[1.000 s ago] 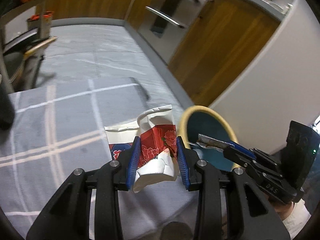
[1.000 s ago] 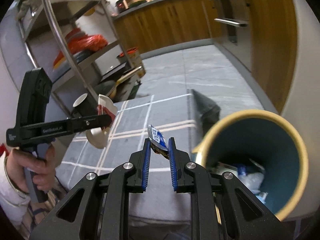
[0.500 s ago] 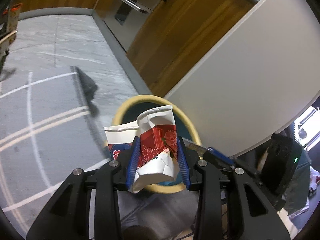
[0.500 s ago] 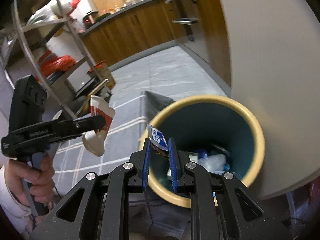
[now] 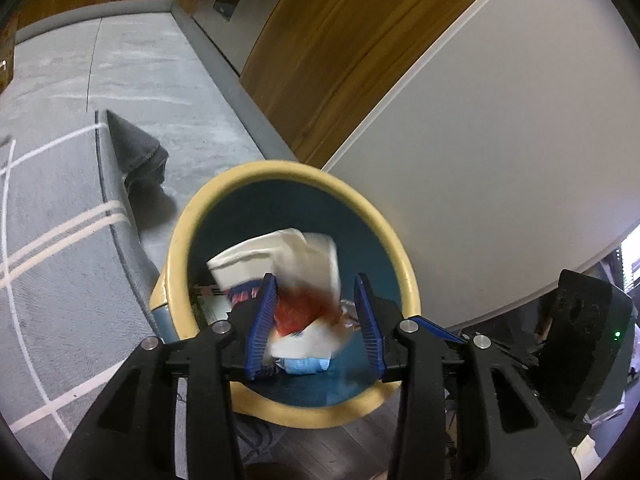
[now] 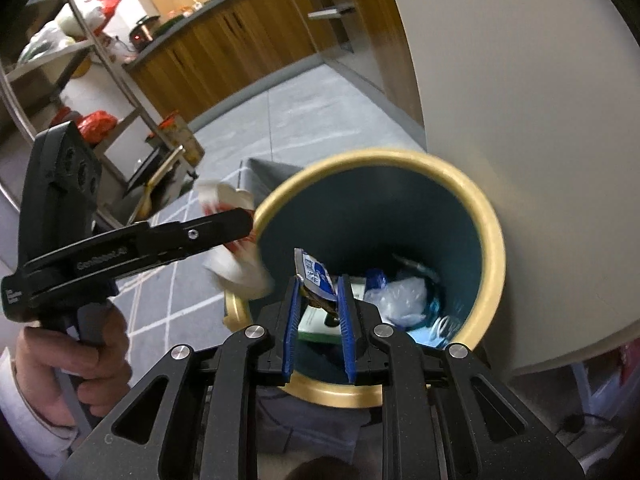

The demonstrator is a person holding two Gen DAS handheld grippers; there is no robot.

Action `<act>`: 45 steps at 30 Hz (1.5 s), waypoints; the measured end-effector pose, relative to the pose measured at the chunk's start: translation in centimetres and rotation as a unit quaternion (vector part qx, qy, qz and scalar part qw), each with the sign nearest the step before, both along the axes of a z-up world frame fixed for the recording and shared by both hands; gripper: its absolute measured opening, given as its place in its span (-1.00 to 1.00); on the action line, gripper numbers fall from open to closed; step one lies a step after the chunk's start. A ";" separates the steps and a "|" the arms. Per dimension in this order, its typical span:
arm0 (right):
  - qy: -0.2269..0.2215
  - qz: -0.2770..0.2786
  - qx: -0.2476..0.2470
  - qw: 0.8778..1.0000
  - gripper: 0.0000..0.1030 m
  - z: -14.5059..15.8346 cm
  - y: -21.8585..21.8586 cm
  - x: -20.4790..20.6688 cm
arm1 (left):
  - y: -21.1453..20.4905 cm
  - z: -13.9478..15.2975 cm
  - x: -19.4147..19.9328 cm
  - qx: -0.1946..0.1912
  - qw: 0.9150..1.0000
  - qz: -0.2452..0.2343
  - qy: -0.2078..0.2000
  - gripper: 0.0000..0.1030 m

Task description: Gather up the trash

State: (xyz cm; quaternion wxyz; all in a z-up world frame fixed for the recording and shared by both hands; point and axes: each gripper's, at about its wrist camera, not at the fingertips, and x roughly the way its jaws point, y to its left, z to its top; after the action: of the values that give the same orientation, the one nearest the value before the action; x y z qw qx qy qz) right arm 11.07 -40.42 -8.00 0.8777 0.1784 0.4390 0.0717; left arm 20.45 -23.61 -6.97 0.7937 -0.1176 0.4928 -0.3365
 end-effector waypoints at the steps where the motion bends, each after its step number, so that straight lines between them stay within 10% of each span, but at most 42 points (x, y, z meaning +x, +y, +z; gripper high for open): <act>1: 0.005 0.002 0.002 1.000 -0.59 -0.3 0.0 0.2 | 0.0 -0.4 0.2 0.002 1.000 0.002 0.006 -0.18; 9: 0.003 -0.001 0.000 1.000 -0.09 -0.1 0.2 0.2 | 1.3 -0.3 0.0 -0.003 1.000 0.007 0.002 0.21; 22: -0.054 -0.036 -0.068 0.995 0.73 2.8 0.1 -4.0 | 4.9 4.1 -4.1 0.061 0.991 0.042 -0.114 0.86; 45: -0.141 -0.035 -0.129 0.981 0.90 4.7 -1.3 -11.7 | 3.5 5.1 -13.6 0.126 0.969 0.076 -0.200 0.88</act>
State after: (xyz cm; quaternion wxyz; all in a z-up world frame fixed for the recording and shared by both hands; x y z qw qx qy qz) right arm -0.63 -41.69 -3.25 0.9484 0.0671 0.3097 0.0082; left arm 6.83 -20.09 -1.89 0.9079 0.0156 0.3523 -0.2268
